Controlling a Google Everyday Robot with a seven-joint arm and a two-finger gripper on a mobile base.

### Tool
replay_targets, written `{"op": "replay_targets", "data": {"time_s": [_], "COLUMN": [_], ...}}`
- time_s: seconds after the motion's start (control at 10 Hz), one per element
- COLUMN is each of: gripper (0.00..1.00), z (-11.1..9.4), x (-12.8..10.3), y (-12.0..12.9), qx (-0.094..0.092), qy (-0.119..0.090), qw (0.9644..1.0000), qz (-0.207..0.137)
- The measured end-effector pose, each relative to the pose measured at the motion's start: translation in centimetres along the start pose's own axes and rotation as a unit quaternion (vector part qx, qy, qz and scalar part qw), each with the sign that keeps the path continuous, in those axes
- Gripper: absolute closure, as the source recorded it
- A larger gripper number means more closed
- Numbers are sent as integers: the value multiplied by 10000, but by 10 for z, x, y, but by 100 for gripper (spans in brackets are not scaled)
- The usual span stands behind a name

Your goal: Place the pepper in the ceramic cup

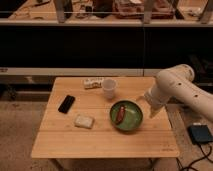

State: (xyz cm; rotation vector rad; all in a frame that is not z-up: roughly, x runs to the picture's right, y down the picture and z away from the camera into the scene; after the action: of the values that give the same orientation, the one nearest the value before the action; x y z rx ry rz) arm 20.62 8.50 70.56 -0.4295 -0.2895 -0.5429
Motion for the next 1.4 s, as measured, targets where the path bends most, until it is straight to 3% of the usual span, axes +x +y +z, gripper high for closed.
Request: {"op": "replay_targets", "data": {"time_s": [0.2, 0.3, 0.5, 0.6, 0.7, 1.0, 1.4], "gripper": [35, 35, 35, 35, 35, 35, 35], "z": [1, 8, 25, 36, 52, 81, 122], "x": [-6, -20, -43, -47, -46, -38, -49], "y": [-21, -47, -74, -78, -74, -56, -47], "qx": [209, 422, 624, 634, 578, 404, 108], "qy": [30, 13, -60, -43, -67, -126, -212], "qw": [9984, 9921, 9794, 9747, 9730, 9743, 9691], "qz": [-523, -1180, -1919, -2143, -2233, -2214, -2453]}}
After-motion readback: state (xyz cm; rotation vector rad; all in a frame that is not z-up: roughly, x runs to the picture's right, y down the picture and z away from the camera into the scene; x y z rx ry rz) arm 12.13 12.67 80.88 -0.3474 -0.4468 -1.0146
